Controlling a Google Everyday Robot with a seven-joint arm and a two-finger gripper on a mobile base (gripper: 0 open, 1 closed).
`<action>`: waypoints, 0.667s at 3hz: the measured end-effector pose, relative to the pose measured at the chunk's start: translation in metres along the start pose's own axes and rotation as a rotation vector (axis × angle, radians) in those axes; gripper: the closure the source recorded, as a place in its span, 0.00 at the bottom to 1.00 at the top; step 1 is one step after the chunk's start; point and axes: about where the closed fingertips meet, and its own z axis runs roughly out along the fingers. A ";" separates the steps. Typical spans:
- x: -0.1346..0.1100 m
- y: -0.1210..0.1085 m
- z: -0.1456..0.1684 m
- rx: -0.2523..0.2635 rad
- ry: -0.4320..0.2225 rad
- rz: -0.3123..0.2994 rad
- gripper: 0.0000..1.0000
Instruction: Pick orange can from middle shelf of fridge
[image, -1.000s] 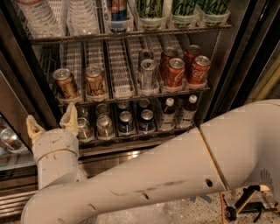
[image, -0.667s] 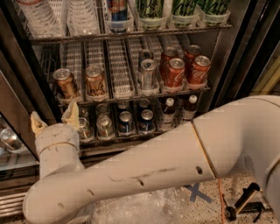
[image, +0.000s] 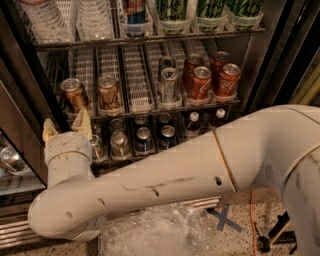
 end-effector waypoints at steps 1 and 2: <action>0.000 -0.009 0.006 0.030 -0.001 -0.012 0.38; -0.004 -0.014 0.012 0.044 -0.009 -0.021 0.38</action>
Offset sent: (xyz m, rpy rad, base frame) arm 0.0227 -0.0109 0.0094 -0.0231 -0.0327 -0.0561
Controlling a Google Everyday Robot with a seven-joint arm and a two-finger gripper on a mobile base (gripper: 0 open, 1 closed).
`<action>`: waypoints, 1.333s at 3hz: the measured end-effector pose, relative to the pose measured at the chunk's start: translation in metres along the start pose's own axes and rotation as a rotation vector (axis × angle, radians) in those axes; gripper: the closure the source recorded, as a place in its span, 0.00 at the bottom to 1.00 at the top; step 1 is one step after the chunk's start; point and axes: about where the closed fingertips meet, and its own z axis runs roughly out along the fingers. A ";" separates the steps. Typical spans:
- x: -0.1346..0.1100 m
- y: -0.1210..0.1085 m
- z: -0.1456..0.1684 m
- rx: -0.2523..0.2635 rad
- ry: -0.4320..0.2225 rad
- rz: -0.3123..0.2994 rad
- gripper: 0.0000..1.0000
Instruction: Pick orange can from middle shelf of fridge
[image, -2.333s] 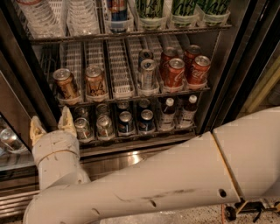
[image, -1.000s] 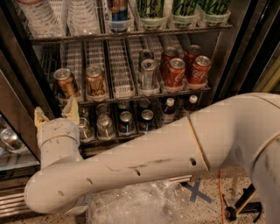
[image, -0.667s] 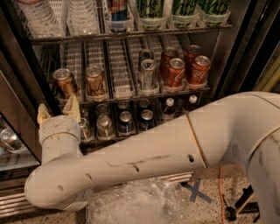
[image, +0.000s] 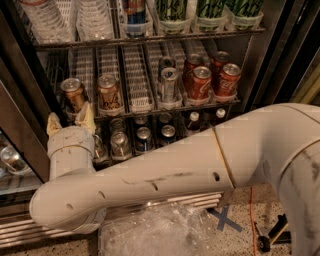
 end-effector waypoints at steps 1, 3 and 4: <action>-0.005 -0.005 0.008 0.010 -0.006 -0.009 0.36; -0.012 -0.014 0.026 0.028 -0.006 -0.044 0.36; -0.008 -0.017 0.036 0.035 0.002 -0.052 0.36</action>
Offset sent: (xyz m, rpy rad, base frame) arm 0.0300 -0.0034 0.0171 -0.0448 -0.0252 -0.0275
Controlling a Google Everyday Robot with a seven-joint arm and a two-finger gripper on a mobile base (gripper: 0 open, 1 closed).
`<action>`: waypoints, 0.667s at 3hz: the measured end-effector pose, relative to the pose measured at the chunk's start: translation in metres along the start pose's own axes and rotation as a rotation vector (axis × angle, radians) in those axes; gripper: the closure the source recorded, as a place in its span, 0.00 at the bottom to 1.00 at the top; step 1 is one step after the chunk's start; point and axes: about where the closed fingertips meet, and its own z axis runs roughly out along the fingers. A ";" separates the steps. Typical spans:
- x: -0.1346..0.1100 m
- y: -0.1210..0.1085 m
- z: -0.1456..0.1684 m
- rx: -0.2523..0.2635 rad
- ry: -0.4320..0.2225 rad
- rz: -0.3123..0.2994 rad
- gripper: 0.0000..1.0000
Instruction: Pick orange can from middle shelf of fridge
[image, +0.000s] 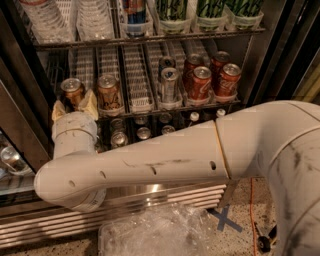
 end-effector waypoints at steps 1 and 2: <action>0.005 0.001 0.011 0.005 0.004 -0.003 0.37; 0.010 0.005 0.026 0.001 0.006 -0.008 0.37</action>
Offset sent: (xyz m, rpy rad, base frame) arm 0.0362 0.0159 -0.0150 -0.0121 0.0055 0.0035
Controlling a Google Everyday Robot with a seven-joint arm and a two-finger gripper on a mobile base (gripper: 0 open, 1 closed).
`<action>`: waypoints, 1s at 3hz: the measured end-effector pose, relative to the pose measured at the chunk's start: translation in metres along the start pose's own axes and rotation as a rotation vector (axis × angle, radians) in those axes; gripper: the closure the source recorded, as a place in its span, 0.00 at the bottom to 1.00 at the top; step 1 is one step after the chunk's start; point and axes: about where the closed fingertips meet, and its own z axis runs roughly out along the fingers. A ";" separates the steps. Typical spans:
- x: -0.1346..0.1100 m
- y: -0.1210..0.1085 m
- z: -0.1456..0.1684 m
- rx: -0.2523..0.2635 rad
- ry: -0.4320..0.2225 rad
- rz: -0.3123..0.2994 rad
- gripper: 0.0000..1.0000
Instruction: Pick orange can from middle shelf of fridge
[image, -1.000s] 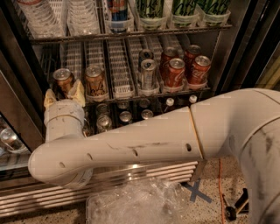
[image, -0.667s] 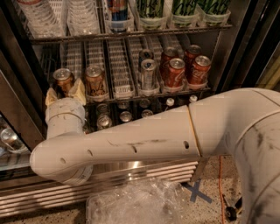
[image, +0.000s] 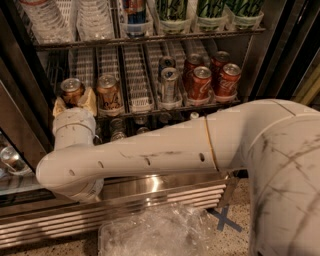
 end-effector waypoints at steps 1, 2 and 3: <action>0.002 0.004 0.012 -0.006 0.002 -0.005 0.37; 0.005 0.002 0.023 0.003 0.004 -0.003 0.36; 0.007 -0.005 0.036 0.028 0.010 -0.002 0.37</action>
Offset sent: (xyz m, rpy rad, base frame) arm 0.0364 0.0069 -0.0075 0.0001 0.0042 -0.0142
